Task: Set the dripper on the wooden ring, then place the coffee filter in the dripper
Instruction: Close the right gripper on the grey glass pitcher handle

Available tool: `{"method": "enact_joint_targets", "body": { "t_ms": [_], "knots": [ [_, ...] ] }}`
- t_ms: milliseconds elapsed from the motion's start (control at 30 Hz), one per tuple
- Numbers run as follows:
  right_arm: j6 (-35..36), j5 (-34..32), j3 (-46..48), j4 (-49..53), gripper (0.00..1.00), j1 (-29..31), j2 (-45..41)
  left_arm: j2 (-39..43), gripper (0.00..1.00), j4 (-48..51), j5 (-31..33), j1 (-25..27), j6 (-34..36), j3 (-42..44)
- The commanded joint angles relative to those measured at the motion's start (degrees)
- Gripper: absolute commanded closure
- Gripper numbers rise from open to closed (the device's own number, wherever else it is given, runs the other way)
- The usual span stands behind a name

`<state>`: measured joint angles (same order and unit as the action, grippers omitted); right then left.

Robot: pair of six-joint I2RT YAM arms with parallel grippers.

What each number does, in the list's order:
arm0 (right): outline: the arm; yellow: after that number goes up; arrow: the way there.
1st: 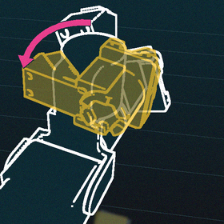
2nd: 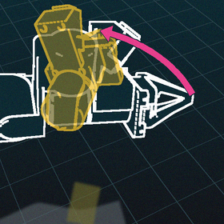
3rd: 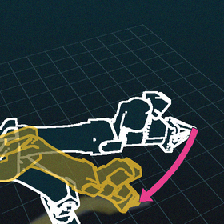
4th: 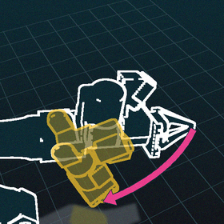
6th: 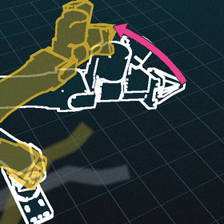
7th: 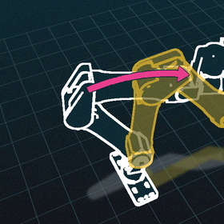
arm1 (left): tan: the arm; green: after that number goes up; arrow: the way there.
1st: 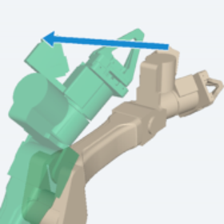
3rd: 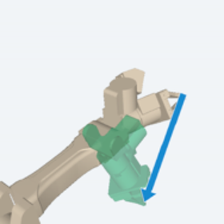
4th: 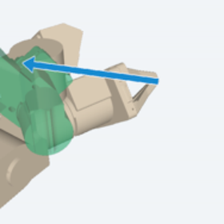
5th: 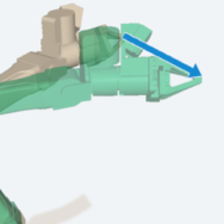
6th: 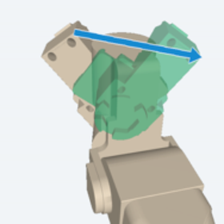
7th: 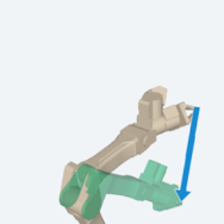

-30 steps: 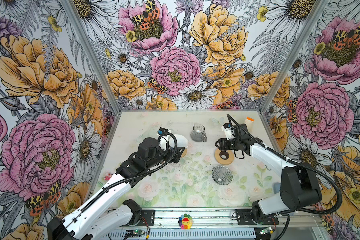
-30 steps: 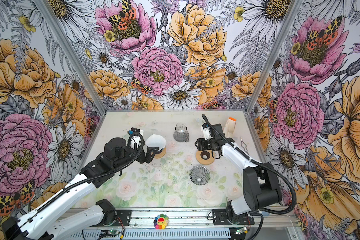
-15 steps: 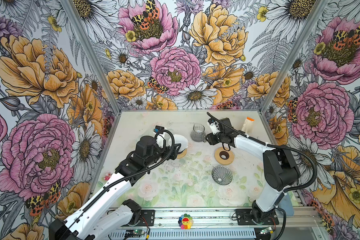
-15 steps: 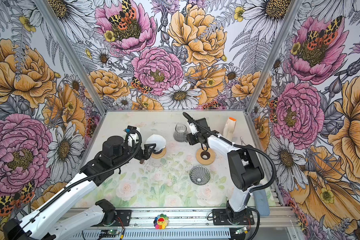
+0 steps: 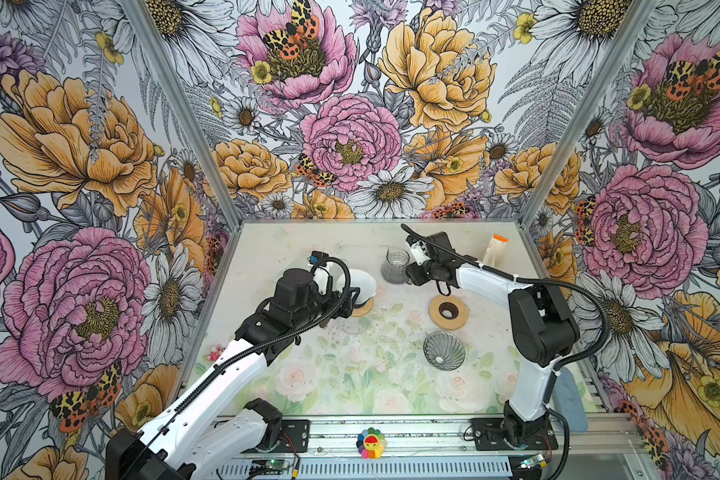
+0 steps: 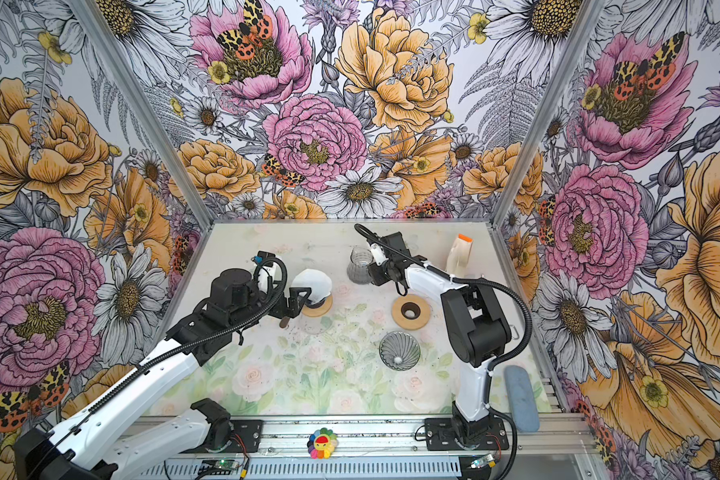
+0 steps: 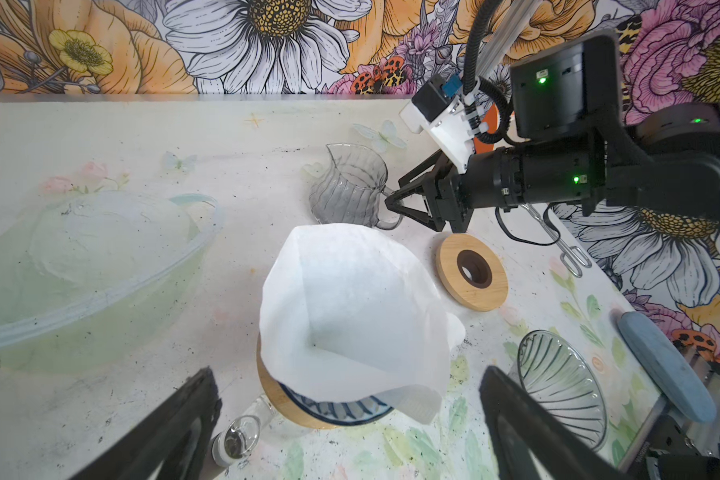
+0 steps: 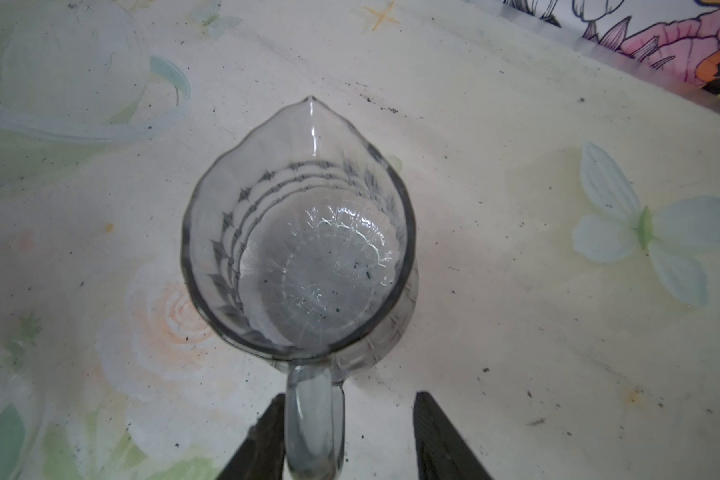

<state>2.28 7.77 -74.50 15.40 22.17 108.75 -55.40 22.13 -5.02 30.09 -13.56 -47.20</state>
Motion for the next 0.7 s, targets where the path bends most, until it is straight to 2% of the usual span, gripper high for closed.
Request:
{"method": "enact_joint_targets", "body": {
  "t_ms": [0,667],
  "knots": [
    [0.66,0.71,-2.23,-0.98,0.51,0.46,1.67,-0.06,0.01,0.25,-1.57,-0.55,-0.67,-1.49],
    [0.74,2.01,-3.04,-0.61,0.76,0.61,3.44,-1.33,0.01,0.85,-2.03,-0.88,-0.1,-3.18]
  ]
}}
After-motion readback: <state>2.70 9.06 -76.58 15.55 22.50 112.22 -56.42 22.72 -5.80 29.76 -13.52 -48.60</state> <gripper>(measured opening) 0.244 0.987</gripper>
